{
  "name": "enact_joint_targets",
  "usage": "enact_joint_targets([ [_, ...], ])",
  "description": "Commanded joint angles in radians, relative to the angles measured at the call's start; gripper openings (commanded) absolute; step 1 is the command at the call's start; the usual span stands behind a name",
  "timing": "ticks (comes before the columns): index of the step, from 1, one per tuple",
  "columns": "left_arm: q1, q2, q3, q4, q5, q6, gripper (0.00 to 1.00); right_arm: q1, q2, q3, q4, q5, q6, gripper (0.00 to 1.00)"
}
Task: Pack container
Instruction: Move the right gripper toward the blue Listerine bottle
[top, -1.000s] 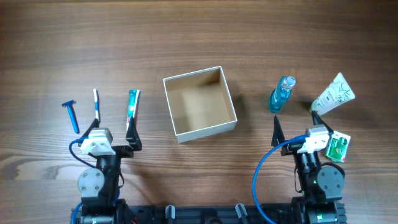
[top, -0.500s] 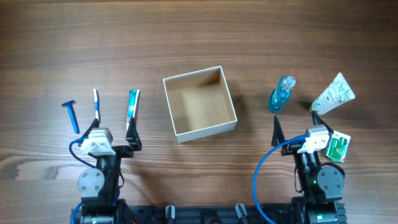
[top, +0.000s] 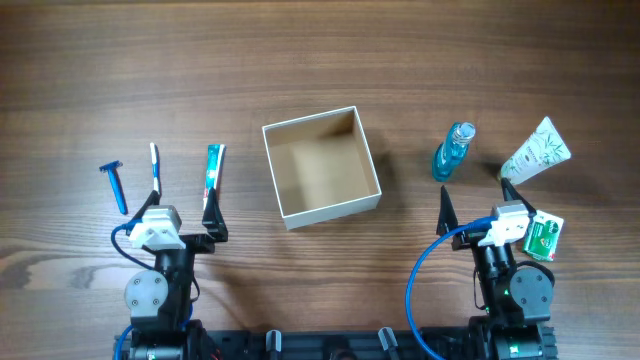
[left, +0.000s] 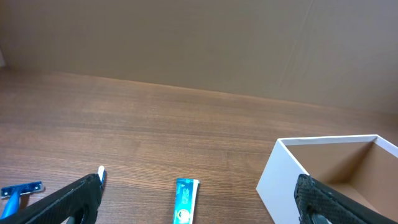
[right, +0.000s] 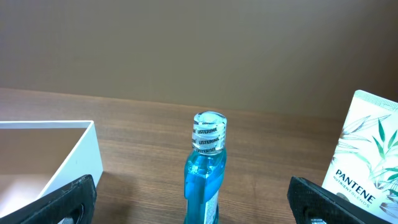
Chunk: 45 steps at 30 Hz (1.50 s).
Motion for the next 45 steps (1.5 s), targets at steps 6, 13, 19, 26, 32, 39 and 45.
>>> enact_joint_targets([
  [6,-0.004,-0.006,-0.006,0.002,0.023,0.012,1.00,0.005,-0.006,-0.001,0.004,-0.008,-0.014,1.00],
  [13,-0.004,-0.004,-0.006,0.002,0.023,0.012,1.00,0.005,-0.006,-0.001,0.004,-0.008,-0.014,1.00],
  [19,-0.004,-0.004,-0.006,0.002,0.023,0.012,1.00,0.005,-0.006,-0.001,0.004,-0.008,-0.013,1.00],
  [26,-0.004,-0.004,-0.006,0.002,0.023,0.012,1.00,0.005,-0.006,-0.001,0.004,-0.008,-0.018,1.00],
  [32,-0.004,-0.004,-0.006,0.002,0.023,0.012,1.00,0.005,-0.006,-0.001,0.004,-0.008,-0.016,1.00],
  [39,-0.004,-0.004,-0.006,0.026,0.027,0.008,1.00,0.005,-0.006,-0.001,0.015,-0.008,0.037,1.00],
  [45,-0.004,0.002,-0.005,0.013,0.028,-0.064,1.00,0.005,0.031,0.027,-0.020,-0.008,0.067,1.00],
])
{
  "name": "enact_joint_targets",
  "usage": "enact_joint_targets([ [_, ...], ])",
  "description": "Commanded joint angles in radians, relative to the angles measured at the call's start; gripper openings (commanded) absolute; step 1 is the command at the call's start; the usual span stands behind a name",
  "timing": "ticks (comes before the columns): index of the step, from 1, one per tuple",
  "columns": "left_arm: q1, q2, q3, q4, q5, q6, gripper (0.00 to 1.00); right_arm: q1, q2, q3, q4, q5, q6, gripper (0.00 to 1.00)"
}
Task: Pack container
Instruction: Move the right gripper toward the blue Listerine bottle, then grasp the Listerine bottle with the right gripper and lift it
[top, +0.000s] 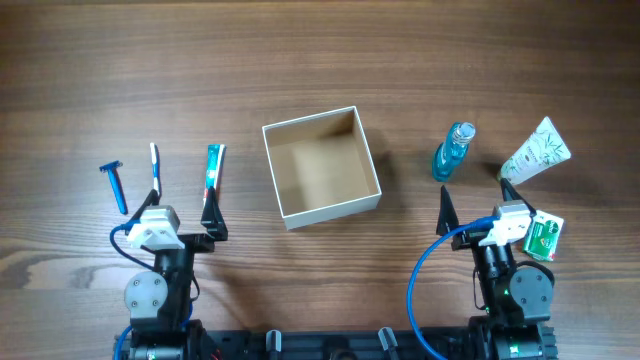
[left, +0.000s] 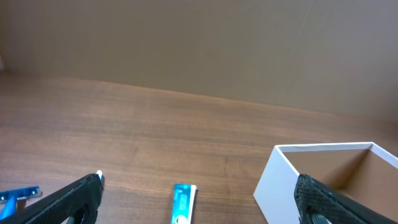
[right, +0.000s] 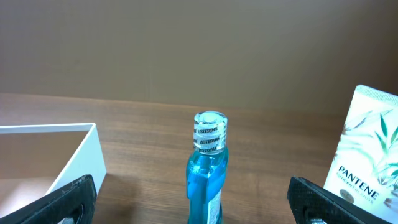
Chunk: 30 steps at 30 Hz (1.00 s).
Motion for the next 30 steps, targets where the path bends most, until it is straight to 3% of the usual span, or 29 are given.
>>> enact_joint_targets([
  [1,-0.004,0.006,-0.005,-0.008,0.034,-0.045,1.00,0.005,0.041,0.036,-0.018,-0.008,0.033,1.00],
  [11,-0.005,0.220,0.156,-0.057,0.053,-0.075,1.00,0.005,0.367,0.343,-0.198,-0.008,0.087,1.00],
  [17,-0.005,0.550,0.468,-0.323,0.053,-0.130,1.00,0.005,0.685,0.673,-0.474,-0.008,0.184,1.00],
  [24,-0.005,0.873,0.838,-0.654,0.058,-0.153,1.00,0.005,1.083,1.063,-0.842,-0.073,0.183,1.00],
  [30,-0.005,1.003,0.939,-0.763,0.121,-0.153,1.00,0.005,1.285,1.185,-0.873,-0.132,0.186,1.00],
])
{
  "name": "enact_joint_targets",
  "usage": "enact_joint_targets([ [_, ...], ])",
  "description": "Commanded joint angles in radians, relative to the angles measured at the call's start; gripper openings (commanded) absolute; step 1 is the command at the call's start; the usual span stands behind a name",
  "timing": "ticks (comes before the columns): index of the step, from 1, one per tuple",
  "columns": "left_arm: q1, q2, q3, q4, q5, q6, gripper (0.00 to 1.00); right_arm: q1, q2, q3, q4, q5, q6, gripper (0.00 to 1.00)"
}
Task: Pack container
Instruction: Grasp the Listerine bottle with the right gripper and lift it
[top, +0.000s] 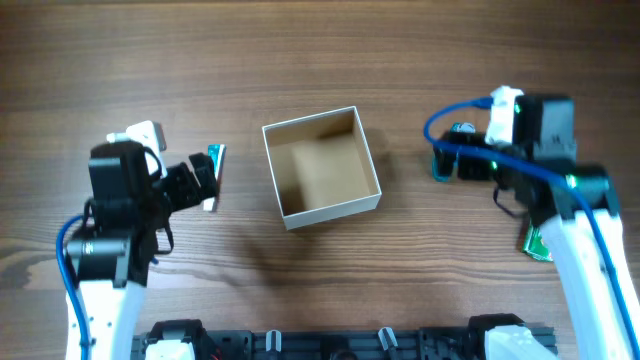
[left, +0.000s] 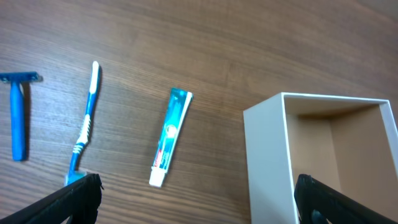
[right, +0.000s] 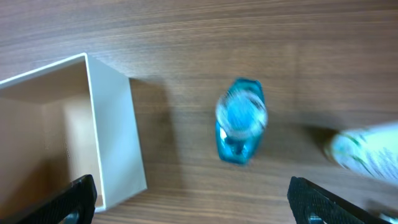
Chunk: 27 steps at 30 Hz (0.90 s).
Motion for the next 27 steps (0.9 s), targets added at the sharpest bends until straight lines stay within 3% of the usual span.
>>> enact_joint_targets([
  [1,-0.005,0.057,0.033,-0.029,0.074,-0.013,1.00,0.005,0.095,0.043,0.032,-0.016,0.051,1.00],
  [5,-0.005,0.081,0.033,-0.041,0.079,-0.014,1.00,0.004,0.184,0.043,0.025,0.182,0.243,1.00],
  [11,-0.005,0.084,0.033,-0.040,0.079,-0.013,1.00,0.004,0.282,0.041,0.046,0.206,0.307,1.00],
  [18,-0.005,0.084,0.033,-0.040,0.079,-0.013,1.00,0.003,0.353,0.041,0.066,0.201,0.317,0.99],
  [27,-0.005,0.084,0.033,-0.040,0.079,-0.013,1.00,0.003,0.356,0.041,0.130,0.209,0.281,0.82],
])
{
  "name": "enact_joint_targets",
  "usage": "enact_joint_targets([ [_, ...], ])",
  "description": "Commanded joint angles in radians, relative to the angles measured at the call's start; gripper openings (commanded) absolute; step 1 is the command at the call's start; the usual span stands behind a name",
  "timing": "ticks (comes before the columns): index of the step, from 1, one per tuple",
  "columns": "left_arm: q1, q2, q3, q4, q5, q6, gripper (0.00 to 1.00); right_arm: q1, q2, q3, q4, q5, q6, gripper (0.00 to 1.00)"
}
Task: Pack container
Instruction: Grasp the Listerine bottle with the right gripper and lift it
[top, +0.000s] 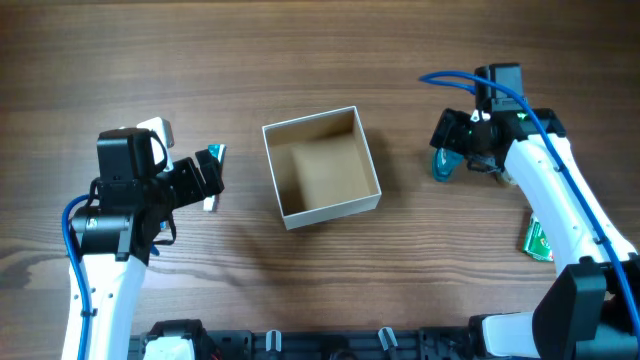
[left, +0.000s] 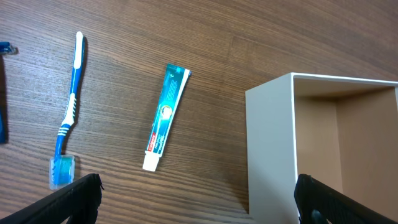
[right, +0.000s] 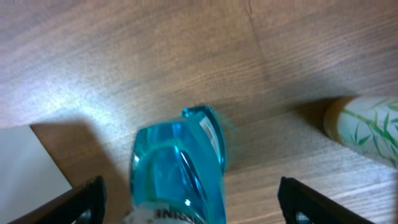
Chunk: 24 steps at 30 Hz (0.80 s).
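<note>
An open white box (top: 282, 205) stands mid-table, empty. A blue mouthwash bottle (top: 441, 166) stands to its right; in the right wrist view the mouthwash bottle (right: 177, 171) sits between the spread fingers of my right gripper (right: 193, 202), which is open and not touching it. My left gripper (top: 203, 176) hovers open above a teal toothpaste tube (left: 165, 116), left of the white box (left: 267, 143). A blue toothbrush (left: 68, 118) lies further left. A white shampoo tube (right: 367, 127) lies right of the bottle.
A blue razor (left: 2, 124) shows at the left edge of the left wrist view. A small green packet (top: 538, 241) lies at the front right, beside my right arm. The rest in view is a brown wooden tabletop (top: 320, 60).
My right gripper is lower and closer, and the mouthwash bottle now stands between its open fingers. My left gripper has shifted slightly over the toothpaste and stays open.
At first both arms were folded at the front edge, grippers open and level, and little changed by the second moment. Then both were raised, the left over the toothpaste and the right over the mouthwash bottle. Now the right gripper straddles the bottle.
</note>
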Motion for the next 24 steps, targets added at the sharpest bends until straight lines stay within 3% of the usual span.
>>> enact_joint_targets([
  [1,-0.005,0.000,0.016,-0.001,0.045,-0.008,1.00,0.003,0.010,0.021,0.025,0.026,-0.026,0.80],
  [10,-0.005,0.000,0.016,0.000,0.045,-0.008,1.00,0.003,0.017,0.019,0.027,0.026,-0.106,0.59],
  [16,-0.005,0.000,0.016,0.000,0.045,-0.008,1.00,0.003,0.023,0.015,0.024,0.021,-0.170,0.55],
  [24,-0.005,0.000,0.016,0.000,0.045,-0.008,1.00,0.003,0.023,0.015,0.017,-0.001,-0.205,0.32],
])
